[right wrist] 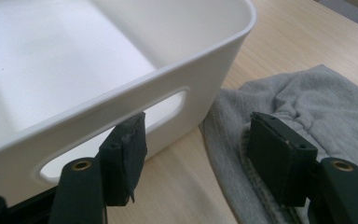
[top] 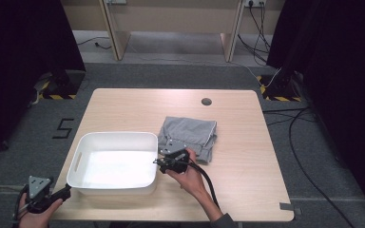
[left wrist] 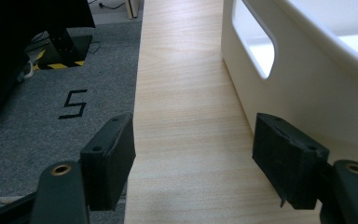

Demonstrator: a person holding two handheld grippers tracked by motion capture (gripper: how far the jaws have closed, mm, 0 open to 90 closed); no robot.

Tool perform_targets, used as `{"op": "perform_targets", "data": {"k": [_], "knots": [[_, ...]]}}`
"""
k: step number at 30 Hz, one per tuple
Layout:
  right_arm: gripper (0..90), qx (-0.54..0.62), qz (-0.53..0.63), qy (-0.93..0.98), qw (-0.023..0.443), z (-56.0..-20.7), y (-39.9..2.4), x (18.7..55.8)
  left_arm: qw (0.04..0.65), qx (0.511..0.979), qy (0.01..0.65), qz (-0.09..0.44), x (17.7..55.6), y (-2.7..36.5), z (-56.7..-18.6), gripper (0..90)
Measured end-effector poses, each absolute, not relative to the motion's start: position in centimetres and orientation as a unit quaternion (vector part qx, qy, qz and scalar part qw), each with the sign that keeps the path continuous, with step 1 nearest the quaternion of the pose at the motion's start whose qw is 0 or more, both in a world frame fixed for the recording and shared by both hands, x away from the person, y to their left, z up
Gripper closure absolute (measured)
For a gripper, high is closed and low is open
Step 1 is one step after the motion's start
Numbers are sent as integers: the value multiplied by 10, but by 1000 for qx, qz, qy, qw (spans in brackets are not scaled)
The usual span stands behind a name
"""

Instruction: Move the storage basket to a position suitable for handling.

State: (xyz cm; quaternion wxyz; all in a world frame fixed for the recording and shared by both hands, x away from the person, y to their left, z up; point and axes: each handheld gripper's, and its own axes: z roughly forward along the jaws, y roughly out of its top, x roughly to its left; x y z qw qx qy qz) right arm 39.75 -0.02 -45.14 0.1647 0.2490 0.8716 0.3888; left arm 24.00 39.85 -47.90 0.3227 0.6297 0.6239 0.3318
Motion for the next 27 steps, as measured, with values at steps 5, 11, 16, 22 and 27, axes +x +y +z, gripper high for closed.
{"op": "perform_targets", "data": {"k": [5,11,16,22,27], "knots": [[372,248,386,875,156,-452,11,412,317,624,629,338,242,404,-479,278],[318,259,384,875,145,-452,14,425,320,619,632,337,241,406,-479,268],[277,263,354,881,172,-458,3,437,321,617,633,340,240,405,-479,265],[292,265,324,894,161,-474,-10,446,321,617,632,340,240,405,-479,268],[347,260,320,894,175,-481,-14,441,325,616,632,341,239,405,-478,262]]}}
